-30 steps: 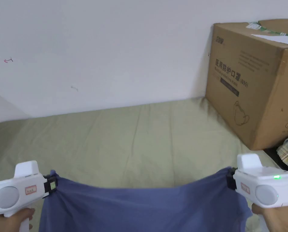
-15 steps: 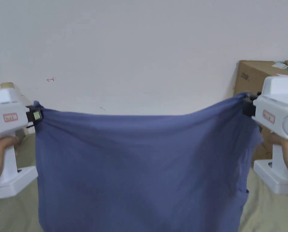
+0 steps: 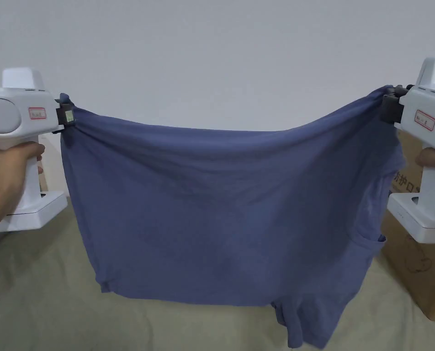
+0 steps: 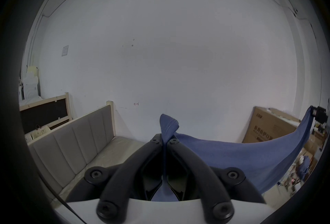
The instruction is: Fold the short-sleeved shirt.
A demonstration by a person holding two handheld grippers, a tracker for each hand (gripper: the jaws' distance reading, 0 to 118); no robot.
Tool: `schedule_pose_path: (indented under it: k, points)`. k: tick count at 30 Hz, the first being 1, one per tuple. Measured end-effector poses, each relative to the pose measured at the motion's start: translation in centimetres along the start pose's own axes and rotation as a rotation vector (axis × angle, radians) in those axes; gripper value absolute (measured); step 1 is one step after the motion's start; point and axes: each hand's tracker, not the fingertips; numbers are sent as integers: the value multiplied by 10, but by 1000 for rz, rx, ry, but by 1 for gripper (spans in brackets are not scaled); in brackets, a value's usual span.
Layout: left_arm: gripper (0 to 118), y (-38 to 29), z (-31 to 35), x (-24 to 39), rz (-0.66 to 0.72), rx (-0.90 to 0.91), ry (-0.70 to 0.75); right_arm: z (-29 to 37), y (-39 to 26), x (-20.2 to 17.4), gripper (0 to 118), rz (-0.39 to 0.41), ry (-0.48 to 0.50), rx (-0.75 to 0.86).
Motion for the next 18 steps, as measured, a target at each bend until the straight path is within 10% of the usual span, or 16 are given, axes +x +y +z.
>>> schedule_pose_path:
  k: [18]
  points:
    - [0,-229,-50,1,-193,-270,12,-29,-234,-14,1,14,36,-339]
